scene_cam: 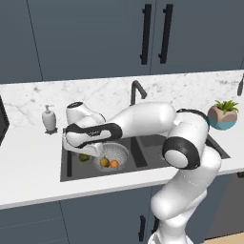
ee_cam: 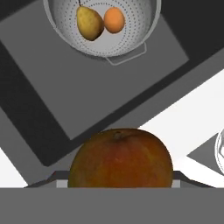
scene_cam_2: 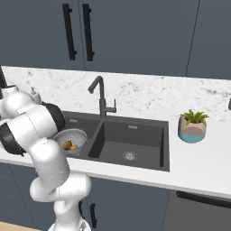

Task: Put the colander in the sink, put the tangerine, pear, mango in the colander, and turn on the sink faucet and pour water over the colander.

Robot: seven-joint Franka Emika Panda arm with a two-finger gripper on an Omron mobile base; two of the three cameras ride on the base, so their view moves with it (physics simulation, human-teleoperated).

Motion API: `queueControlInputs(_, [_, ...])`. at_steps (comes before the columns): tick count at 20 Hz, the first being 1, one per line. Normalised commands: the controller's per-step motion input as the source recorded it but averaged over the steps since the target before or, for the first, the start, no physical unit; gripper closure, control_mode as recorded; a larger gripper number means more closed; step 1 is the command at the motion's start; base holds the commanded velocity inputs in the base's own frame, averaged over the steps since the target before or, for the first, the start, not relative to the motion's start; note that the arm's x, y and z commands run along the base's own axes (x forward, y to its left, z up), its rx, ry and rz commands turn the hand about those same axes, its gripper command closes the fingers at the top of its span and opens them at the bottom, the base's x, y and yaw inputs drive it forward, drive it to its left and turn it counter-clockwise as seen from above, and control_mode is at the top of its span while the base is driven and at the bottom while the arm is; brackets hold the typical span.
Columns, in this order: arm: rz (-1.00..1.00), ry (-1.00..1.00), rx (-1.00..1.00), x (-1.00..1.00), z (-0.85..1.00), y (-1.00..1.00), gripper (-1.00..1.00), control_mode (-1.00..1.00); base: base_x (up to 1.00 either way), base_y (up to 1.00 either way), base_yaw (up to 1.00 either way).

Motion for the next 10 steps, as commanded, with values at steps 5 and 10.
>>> queueControlInputs(5, [0.04, 0.01, 0.0, 0.53, 0.0, -0.74, 1.0, -1.0, 0.0, 0.0, 0.0])
queueControlInputs(10, [0.16, 0.01, 0.0, 0.76, -0.15, -0.53, 1.0, -1.0, 0.0, 0.0, 0.0])
